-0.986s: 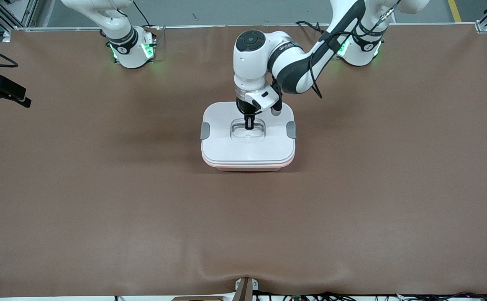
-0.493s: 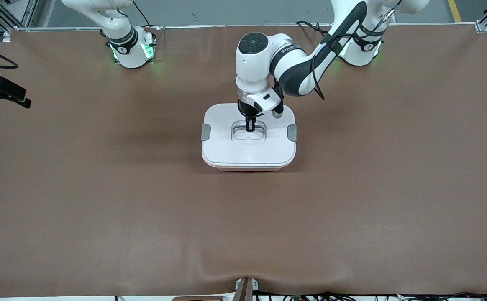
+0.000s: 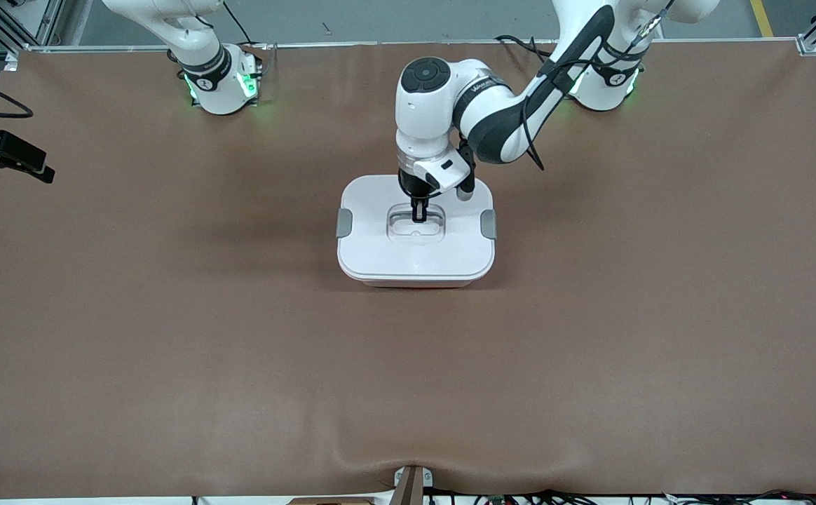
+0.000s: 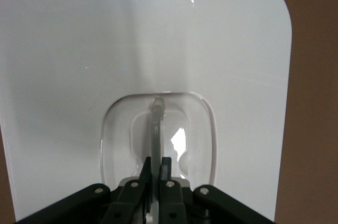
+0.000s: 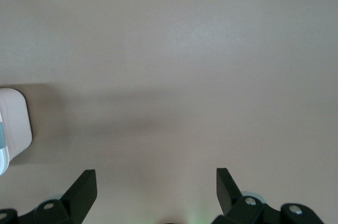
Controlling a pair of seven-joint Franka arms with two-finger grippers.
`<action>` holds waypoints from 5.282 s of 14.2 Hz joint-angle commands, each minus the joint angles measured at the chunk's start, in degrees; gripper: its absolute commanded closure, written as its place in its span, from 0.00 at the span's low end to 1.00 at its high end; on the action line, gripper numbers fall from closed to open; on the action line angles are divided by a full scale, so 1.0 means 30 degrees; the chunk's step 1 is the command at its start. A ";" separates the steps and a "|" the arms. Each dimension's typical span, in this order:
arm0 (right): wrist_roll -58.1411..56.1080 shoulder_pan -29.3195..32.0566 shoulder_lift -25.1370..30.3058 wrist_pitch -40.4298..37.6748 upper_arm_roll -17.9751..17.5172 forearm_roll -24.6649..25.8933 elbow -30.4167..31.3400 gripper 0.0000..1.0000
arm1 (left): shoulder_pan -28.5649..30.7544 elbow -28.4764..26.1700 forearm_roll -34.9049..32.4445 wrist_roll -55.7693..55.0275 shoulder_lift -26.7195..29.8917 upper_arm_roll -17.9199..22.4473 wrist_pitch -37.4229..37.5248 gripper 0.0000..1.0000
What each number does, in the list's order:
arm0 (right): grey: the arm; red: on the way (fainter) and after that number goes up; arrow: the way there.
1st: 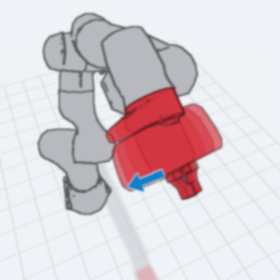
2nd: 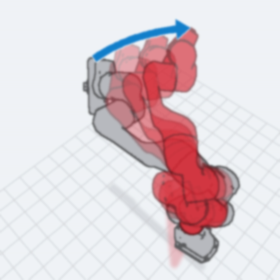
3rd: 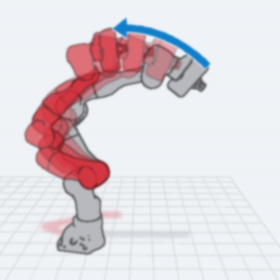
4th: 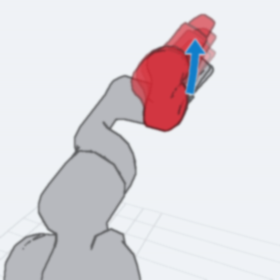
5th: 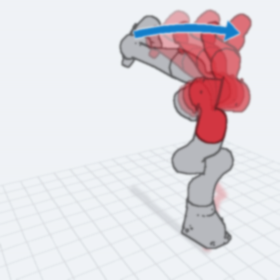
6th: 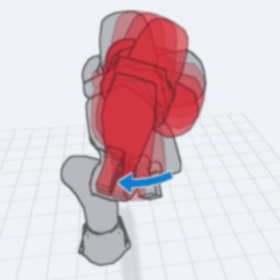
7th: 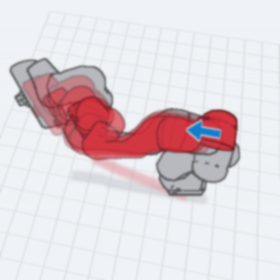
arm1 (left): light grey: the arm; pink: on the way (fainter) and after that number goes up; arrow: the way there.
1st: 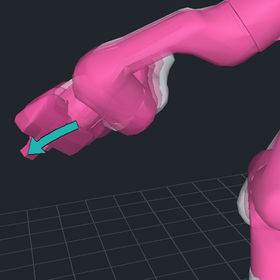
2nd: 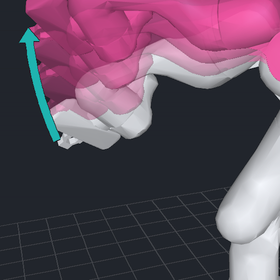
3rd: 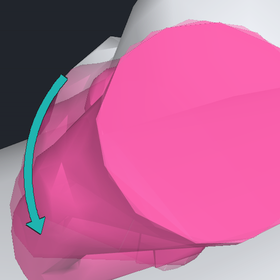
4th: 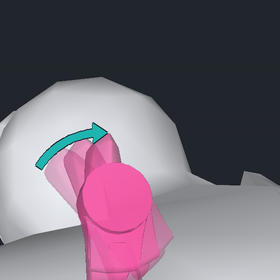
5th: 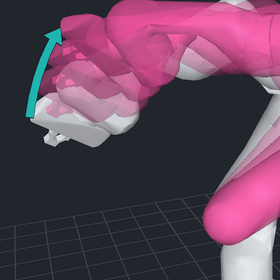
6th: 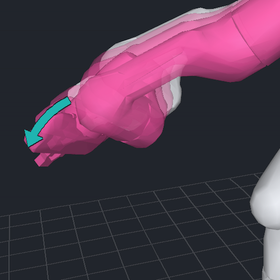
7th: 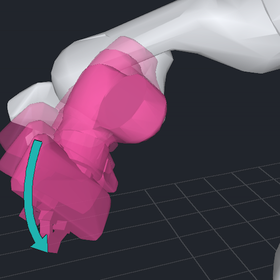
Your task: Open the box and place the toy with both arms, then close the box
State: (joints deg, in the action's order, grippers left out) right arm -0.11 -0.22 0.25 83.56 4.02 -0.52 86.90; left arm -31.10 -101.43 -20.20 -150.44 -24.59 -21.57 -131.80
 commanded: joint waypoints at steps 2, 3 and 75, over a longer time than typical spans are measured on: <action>0.0504 0.0161 0.0034 -0.0139 -0.0257 -0.0119 0.0007 0.00 | 0.0111 -0.0145 -0.0358 0.0018 -0.0066 -0.0074 -0.0423 1.00; 0.0504 0.0190 0.0034 -0.0168 -0.0257 -0.0119 0.0007 0.00 | 0.0111 -0.0145 -0.0358 0.0018 -0.0153 -0.0074 -0.0423 1.00; 0.0270 0.0308 0.0386 -0.1252 -0.0228 -0.0118 -0.0022 0.00 | 0.9955 0.4104 0.6732 4.9296 0.7960 0.7690 1.4427 0.00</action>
State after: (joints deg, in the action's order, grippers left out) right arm 0.47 -0.21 0.71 80.29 3.93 -0.53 86.78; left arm 0.55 -84.87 -1.37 -3.43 -4.87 -0.59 -89.45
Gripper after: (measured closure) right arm 0.000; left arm 0.000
